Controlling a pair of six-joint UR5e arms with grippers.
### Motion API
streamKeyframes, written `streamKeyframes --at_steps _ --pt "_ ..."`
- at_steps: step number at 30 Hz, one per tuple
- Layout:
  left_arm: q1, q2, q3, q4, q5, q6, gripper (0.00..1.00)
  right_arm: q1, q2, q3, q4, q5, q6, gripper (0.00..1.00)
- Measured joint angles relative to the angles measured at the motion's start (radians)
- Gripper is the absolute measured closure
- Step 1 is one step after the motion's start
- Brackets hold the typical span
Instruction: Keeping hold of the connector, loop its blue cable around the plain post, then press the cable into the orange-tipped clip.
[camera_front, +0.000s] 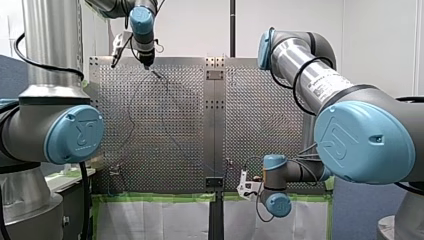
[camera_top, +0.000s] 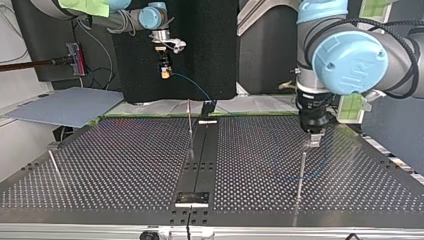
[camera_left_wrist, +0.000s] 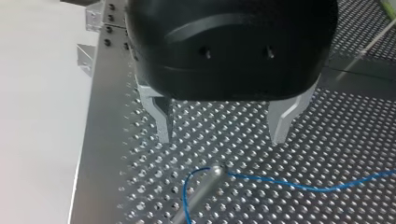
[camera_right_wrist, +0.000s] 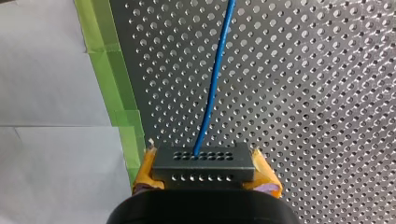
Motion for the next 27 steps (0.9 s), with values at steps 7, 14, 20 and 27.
streamKeyframes --at_steps 7,14,20,27 --pt "0.016 -0.002 0.0 0.019 0.031 -0.017 0.0 -0.002 0.0 0.0 -0.002 0.0 0.001 1.0" --pt "0.022 -0.027 0.0 0.007 0.028 -0.019 0.0 -0.005 0.0 -0.001 -0.004 0.0 0.001 1.0" --pt "0.023 -0.03 0.0 0.004 0.008 -0.02 0.0 -0.006 0.0 -0.001 -0.002 0.0 0.001 1.0" --pt "0.023 -0.031 0.0 0.001 -0.013 -0.02 0.0 -0.004 0.0 -0.001 -0.001 0.0 0.001 1.0"
